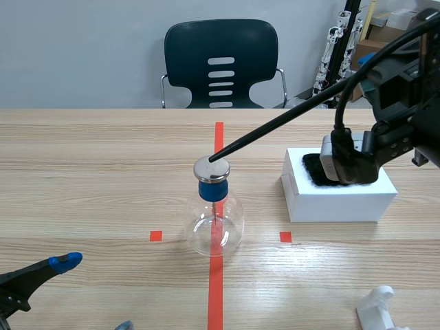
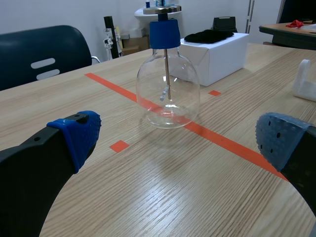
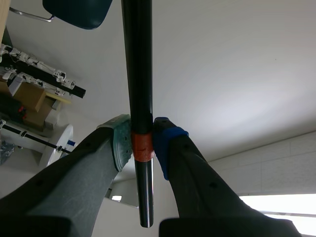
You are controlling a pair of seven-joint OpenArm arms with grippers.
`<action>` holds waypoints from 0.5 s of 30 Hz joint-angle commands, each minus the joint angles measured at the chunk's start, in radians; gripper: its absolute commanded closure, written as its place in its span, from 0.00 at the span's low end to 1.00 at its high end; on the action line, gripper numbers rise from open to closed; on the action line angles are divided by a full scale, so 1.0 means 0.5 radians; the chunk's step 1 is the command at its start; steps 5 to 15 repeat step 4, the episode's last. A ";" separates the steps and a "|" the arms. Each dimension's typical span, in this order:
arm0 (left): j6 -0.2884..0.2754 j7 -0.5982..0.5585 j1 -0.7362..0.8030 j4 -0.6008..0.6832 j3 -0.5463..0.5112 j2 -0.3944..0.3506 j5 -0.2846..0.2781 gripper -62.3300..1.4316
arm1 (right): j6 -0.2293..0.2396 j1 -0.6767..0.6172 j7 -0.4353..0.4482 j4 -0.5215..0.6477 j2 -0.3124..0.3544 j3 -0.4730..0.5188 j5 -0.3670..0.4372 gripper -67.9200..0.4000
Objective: Do the electroscope experiment. hold the rod still at the electroscope
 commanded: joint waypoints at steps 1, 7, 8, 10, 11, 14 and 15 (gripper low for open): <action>-0.004 -0.033 -0.011 0.011 -0.004 0.009 -0.011 0.00 | -0.021 0.035 -0.008 0.014 0.027 0.010 -0.016 0.98; -0.004 -0.033 -0.011 0.011 -0.004 0.009 -0.011 0.00 | -0.021 0.035 -0.008 0.014 0.027 0.010 -0.016 0.98; -0.004 -0.033 -0.011 0.011 -0.004 0.009 -0.011 0.00 | -0.021 0.035 -0.008 0.014 0.027 0.010 -0.016 0.98; -0.004 -0.033 -0.011 0.011 -0.004 0.009 -0.011 0.00 | -0.021 0.035 -0.008 0.014 0.027 0.010 -0.016 0.98; -0.004 -0.033 -0.011 0.011 -0.004 0.009 -0.011 0.00 | -0.021 0.035 -0.008 0.014 0.027 0.010 -0.016 0.98; -0.004 -0.033 -0.011 0.011 -0.004 0.009 -0.011 0.00 | -0.021 0.035 -0.008 0.014 0.027 0.010 -0.016 0.98; -0.004 -0.033 -0.011 0.011 -0.004 0.009 -0.011 0.00 | -0.021 0.035 -0.008 0.014 0.027 0.010 -0.016 0.98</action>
